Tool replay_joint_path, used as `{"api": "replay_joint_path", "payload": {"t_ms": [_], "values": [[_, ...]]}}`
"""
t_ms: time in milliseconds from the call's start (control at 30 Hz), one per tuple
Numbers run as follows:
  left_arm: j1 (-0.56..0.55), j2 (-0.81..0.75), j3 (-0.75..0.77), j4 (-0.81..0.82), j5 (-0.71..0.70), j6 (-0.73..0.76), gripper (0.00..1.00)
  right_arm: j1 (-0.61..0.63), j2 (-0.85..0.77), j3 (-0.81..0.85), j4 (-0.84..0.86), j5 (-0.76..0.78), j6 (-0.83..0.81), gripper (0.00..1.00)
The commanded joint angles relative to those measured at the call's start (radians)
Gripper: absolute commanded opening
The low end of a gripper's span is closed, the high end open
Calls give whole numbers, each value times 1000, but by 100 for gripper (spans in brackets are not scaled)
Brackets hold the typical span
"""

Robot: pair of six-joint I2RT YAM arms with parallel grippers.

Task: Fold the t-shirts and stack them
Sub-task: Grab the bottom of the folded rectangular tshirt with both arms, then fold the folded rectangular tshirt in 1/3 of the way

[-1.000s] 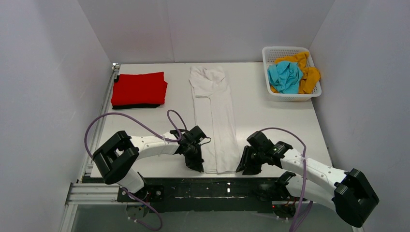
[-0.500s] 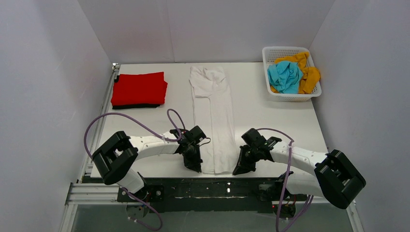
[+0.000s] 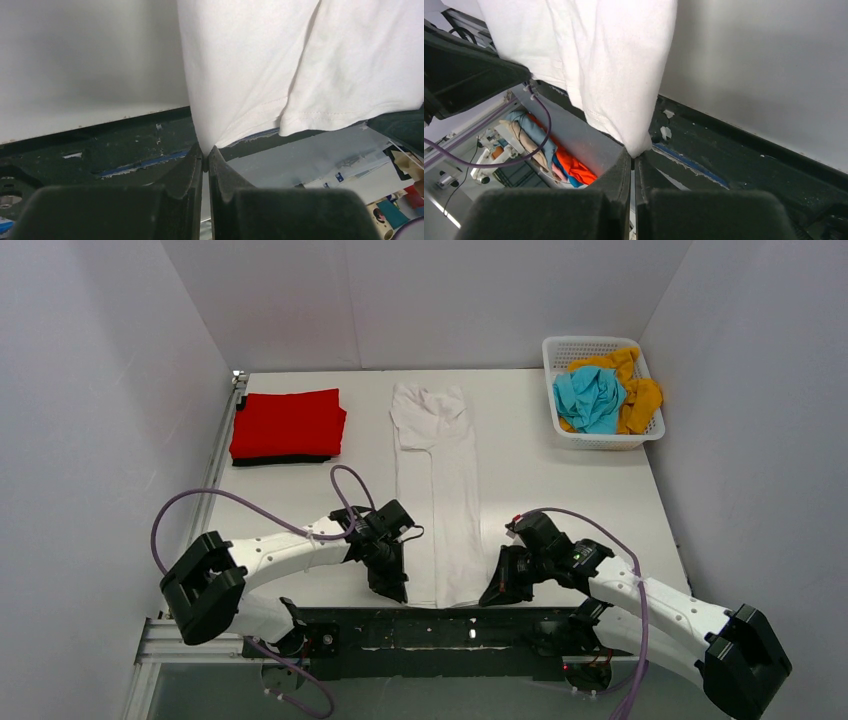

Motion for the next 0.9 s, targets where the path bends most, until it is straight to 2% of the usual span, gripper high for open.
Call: {"api": "replay_joint_path", "payload": {"t_ms": [0, 100, 267, 500, 633, 867], "values": [[-4, -66, -22, -150, -9, -38, 0, 8, -20, 19, -25, -23, 8, 1], [4, -65, 5, -159, -29, -31, 0, 7, 9, 115, -59, 58, -38, 1], [119, -80, 47, -164, -1, 23, 0, -29, 73, 250, -123, 172, -110, 1], [226, -1, 205, -191, -27, 122, 0, -193, 215, 358, 76, 46, -178, 1], [310, 77, 289, -164, -25, 151, 0, -243, 358, 545, 46, 49, -276, 1], [409, 261, 509, -241, -53, 217, 0, -316, 568, 815, -124, 103, -378, 1]]}}
